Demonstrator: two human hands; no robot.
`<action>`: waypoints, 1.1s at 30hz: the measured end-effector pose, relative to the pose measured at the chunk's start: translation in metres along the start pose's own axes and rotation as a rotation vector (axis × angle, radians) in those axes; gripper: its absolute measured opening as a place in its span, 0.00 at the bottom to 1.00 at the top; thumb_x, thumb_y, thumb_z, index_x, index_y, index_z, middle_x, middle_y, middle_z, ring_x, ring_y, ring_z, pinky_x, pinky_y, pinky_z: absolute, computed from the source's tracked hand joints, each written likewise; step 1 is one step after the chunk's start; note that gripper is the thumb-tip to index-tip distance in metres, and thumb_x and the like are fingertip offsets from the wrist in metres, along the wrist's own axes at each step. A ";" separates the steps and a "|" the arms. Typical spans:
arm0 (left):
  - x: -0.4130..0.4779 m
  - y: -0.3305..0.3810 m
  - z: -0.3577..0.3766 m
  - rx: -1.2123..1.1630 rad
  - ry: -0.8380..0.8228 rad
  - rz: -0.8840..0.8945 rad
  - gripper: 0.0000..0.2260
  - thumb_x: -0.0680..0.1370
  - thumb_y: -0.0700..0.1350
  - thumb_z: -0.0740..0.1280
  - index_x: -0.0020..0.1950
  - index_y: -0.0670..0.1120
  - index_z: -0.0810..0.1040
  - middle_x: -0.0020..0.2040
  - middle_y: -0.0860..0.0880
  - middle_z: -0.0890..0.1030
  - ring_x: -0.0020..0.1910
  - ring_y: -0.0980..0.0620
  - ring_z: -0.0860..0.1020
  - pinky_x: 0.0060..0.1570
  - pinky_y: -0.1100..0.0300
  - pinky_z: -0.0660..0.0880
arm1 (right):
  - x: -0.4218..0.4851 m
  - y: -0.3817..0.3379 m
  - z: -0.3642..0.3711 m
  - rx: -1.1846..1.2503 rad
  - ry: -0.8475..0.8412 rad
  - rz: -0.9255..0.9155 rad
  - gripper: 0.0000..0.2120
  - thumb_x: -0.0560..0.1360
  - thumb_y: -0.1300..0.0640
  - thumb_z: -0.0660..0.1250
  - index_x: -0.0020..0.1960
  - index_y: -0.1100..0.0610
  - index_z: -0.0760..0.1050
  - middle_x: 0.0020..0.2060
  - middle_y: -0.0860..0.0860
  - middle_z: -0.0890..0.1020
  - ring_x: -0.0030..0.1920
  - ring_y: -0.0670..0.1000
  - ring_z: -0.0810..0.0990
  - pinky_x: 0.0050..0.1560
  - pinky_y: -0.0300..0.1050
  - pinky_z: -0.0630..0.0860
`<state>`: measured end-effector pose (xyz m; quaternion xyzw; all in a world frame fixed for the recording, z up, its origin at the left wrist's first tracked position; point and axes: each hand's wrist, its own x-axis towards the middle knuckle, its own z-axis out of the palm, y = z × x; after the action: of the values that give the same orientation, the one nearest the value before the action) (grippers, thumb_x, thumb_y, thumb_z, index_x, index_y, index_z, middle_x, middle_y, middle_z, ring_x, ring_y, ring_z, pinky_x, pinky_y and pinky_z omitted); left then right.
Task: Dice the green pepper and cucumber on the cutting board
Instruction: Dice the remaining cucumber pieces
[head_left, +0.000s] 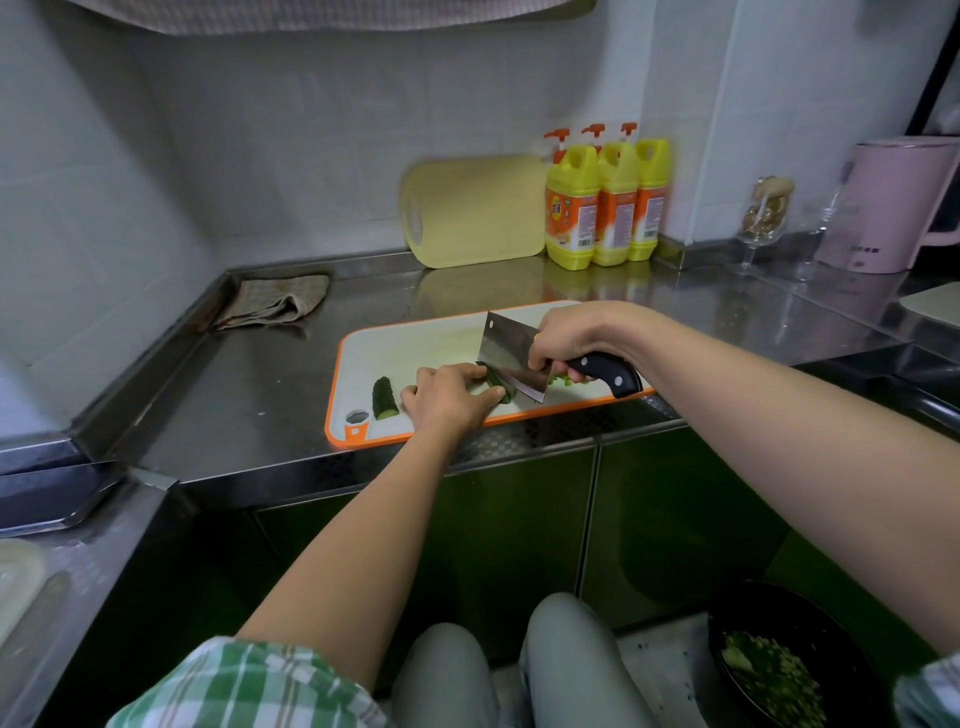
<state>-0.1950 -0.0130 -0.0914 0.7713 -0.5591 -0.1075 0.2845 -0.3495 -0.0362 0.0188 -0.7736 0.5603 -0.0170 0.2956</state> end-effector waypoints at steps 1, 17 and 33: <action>0.000 0.000 0.000 0.001 0.002 0.001 0.20 0.74 0.62 0.68 0.65 0.59 0.77 0.64 0.48 0.75 0.67 0.47 0.65 0.61 0.50 0.59 | 0.001 0.000 0.000 0.002 -0.001 0.002 0.06 0.78 0.62 0.60 0.42 0.62 0.70 0.27 0.54 0.72 0.19 0.48 0.69 0.23 0.35 0.67; 0.001 0.000 -0.002 -0.007 -0.004 0.019 0.18 0.76 0.57 0.68 0.66 0.57 0.77 0.64 0.49 0.77 0.68 0.47 0.64 0.62 0.50 0.59 | 0.011 0.000 0.023 -0.009 0.069 -0.012 0.06 0.77 0.64 0.57 0.47 0.63 0.73 0.36 0.59 0.76 0.27 0.52 0.73 0.29 0.40 0.70; -0.001 0.003 -0.003 -0.006 0.016 0.018 0.17 0.76 0.57 0.68 0.64 0.56 0.78 0.61 0.50 0.79 0.66 0.47 0.67 0.63 0.49 0.62 | 0.011 -0.001 0.040 0.015 0.140 -0.007 0.06 0.75 0.68 0.58 0.40 0.67 0.71 0.27 0.60 0.75 0.22 0.54 0.72 0.20 0.34 0.66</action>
<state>-0.1968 -0.0120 -0.0874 0.7660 -0.5636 -0.1006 0.2923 -0.3300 -0.0280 -0.0168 -0.7702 0.5767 -0.0762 0.2616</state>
